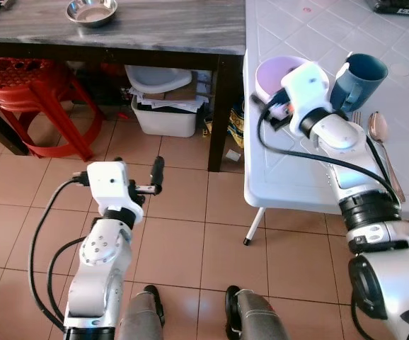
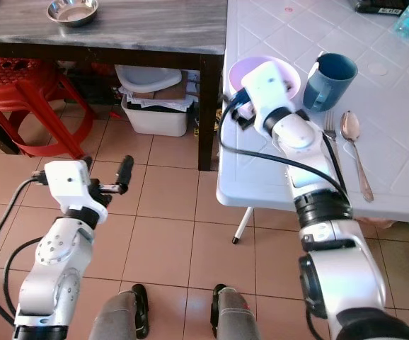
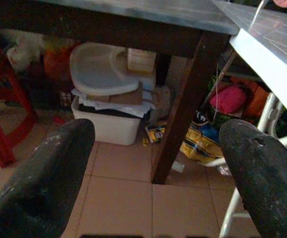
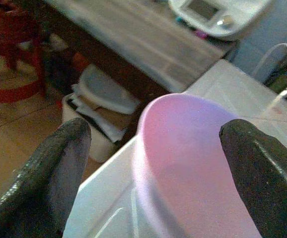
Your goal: Setting the table
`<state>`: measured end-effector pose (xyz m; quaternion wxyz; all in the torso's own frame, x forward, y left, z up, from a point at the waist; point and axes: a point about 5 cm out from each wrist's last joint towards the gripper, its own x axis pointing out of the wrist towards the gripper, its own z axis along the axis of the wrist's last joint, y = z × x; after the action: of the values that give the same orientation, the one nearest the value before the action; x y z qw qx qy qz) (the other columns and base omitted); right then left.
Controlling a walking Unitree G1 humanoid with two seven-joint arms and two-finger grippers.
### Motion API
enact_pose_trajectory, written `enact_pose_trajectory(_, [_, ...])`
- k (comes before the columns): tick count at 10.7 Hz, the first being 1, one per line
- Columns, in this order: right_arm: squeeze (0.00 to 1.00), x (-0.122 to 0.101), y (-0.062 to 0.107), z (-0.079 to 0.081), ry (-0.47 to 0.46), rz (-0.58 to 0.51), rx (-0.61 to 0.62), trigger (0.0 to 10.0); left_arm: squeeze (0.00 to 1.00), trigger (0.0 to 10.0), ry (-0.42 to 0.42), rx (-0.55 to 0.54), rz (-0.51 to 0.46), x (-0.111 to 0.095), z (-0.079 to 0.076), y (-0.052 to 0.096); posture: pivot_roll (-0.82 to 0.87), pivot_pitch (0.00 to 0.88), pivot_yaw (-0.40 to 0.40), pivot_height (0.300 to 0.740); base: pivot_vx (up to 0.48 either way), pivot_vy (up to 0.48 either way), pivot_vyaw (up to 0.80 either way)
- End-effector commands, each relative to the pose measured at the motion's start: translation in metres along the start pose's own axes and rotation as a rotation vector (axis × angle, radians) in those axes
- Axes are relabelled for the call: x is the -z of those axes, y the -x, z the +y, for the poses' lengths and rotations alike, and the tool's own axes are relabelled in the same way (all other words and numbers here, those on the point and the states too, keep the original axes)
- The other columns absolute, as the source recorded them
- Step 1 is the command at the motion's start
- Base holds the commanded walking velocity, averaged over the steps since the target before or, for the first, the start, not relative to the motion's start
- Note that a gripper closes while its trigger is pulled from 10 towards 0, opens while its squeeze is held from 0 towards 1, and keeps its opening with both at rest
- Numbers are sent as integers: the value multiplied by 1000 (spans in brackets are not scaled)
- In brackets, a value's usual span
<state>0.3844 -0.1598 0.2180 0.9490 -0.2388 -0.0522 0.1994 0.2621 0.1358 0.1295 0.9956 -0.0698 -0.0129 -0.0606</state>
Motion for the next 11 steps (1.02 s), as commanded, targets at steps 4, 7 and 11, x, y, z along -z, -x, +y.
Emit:
enact_pose_trajectory(4, [0,11,-2,-2,61,109,-103,4824,0,10000,11,14,21,2,-3,1,-4,248,18,740,0,0,0])
enact_pose_trajectory(7, [0,17,-2,-9,82,155,-104,0,0,10000,14,22,45,6,-6,1,-4,249,17,740,0,0,0])
enact_pose_trajectory(11, [0,23,-2,-8,73,205,-132,0,0,10000,21,18,61,8,-5,0,-5,245,11,740,0,0,0])
